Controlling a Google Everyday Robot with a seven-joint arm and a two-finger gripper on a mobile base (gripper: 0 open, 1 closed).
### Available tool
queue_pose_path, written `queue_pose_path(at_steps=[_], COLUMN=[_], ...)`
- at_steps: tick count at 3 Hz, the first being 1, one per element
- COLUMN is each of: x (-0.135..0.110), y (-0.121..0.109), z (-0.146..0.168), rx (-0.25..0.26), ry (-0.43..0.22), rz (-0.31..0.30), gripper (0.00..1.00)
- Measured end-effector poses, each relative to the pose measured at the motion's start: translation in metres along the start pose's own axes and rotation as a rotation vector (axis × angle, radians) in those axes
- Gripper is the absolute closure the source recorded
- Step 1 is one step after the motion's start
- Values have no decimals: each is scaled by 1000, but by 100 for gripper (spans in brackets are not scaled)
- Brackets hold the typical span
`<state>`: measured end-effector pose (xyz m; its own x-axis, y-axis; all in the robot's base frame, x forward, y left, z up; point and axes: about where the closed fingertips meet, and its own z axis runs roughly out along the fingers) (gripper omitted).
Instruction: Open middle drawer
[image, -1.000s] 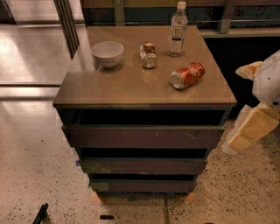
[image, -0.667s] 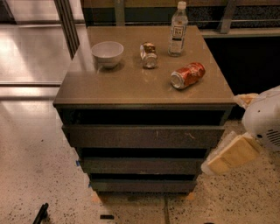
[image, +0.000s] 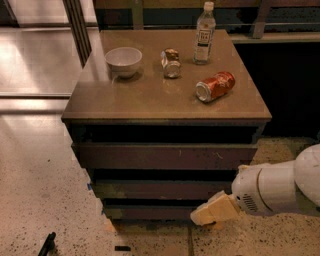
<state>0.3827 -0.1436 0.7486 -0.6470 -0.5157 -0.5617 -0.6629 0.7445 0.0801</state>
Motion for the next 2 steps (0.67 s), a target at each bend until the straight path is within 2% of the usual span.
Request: queue_pose_path(at_steps=[1,2], x=[-7,-7], y=[-14,-11], z=[5,1], rx=[51,51], ry=[-47,-47], rz=[32,22], gripper=[0,0])
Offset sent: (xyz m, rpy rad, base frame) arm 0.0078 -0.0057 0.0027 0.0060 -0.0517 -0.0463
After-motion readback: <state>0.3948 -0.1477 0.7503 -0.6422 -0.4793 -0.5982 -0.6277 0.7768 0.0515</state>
